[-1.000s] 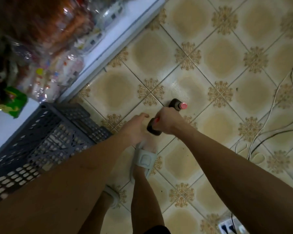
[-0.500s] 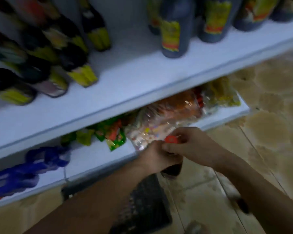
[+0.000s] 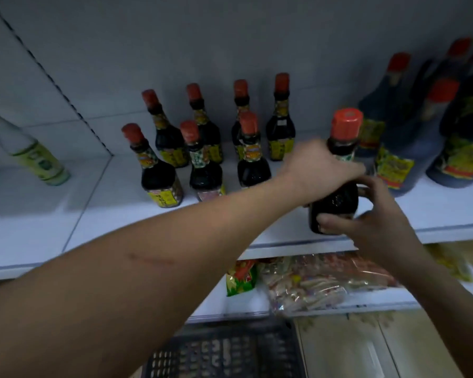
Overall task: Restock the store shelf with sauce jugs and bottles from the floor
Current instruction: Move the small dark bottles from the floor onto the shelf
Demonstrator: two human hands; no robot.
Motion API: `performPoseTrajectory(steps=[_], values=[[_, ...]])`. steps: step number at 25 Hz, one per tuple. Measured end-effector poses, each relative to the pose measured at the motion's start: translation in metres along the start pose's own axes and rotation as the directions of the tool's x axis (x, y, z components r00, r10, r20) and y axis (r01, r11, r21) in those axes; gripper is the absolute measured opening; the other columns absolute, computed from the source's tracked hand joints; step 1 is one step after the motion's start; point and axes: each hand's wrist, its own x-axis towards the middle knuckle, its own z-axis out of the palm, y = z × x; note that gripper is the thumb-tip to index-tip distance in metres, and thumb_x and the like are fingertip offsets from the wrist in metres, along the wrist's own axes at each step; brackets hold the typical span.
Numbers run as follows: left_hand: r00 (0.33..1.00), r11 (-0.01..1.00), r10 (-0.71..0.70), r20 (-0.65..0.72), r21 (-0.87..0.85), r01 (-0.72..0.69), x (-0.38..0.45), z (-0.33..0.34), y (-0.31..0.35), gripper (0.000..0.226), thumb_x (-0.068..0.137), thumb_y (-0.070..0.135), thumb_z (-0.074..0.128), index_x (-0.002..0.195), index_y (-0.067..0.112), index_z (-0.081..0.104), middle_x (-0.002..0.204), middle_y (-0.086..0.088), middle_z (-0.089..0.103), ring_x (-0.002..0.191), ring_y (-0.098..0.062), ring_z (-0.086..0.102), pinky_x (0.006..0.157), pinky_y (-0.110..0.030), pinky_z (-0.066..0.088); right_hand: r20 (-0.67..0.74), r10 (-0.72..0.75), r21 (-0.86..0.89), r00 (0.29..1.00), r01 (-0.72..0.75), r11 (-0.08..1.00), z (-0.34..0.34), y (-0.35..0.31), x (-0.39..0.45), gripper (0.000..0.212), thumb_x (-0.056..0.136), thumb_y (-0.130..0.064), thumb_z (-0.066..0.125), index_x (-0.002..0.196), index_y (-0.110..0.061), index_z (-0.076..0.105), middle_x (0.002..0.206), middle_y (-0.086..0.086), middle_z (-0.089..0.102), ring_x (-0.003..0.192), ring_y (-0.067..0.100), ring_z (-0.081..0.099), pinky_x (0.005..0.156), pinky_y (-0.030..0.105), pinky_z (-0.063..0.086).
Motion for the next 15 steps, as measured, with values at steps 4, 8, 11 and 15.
performPoseTrajectory(steps=[4, 8, 11, 15], values=[[0.994, 0.995, -0.053, -0.091, 0.077, 0.060, 0.024, -0.011, -0.013, 0.026, 0.075, 0.042, 0.073, 0.070, 0.019, 0.062, 0.073, 0.000, 0.068, 0.072, -0.021, 0.068, 0.058, -0.024, 0.050, 0.022, -0.090, -0.049, 0.996, 0.091, 0.995, 0.024, 0.010, 0.048, 0.075, 0.077, -0.030, 0.083, 0.141, -0.028, 0.043, 0.135, -0.008, 0.058, 0.098, 0.023, 0.064, 0.081, 0.042, 0.051], [0.987, 0.986, -0.113, -0.111, 0.111, 0.125, 0.040, -0.004, -0.026, 0.024, 0.075, 0.041, 0.073, 0.080, 0.019, 0.064, 0.083, -0.003, 0.069, 0.079, -0.025, 0.067, 0.064, -0.026, 0.051, 0.069, -0.062, -0.103, 0.996, 0.069, 0.992, 0.039, 0.023, 0.074, 0.067, 0.082, -0.024, 0.078, 0.139, -0.027, 0.044, 0.123, -0.001, 0.064, 0.079, 0.019, 0.055, 0.064, 0.031, 0.043], [0.979, 0.979, -0.157, -0.134, 0.112, 0.172, 0.048, 0.004, -0.038, 0.026, 0.075, 0.042, 0.072, 0.082, 0.019, 0.063, 0.083, -0.004, 0.068, 0.080, -0.026, 0.068, 0.062, -0.025, 0.049, 0.094, -0.070, -0.093, 0.993, 0.079, 0.992, 0.041, 0.031, 0.080, 0.067, 0.083, -0.020, 0.076, 0.142, -0.026, 0.044, 0.118, -0.002, 0.063, 0.084, 0.017, 0.055, 0.059, 0.015, 0.040], [0.965, 0.975, -0.166, -0.202, 0.114, 0.191, 0.059, 0.009, -0.047, 0.028, 0.077, 0.046, 0.072, 0.087, 0.020, 0.066, 0.084, 0.000, 0.067, 0.080, -0.022, 0.068, 0.061, -0.022, 0.045, 0.126, -0.101, -0.103, 0.987, 0.114, 0.988, 0.044, 0.035, 0.090, 0.071, 0.090, -0.023, 0.070, 0.150, -0.029, 0.034, 0.118, -0.011, 0.054, 0.092, 0.015, 0.055, 0.069, 0.021, 0.043]])
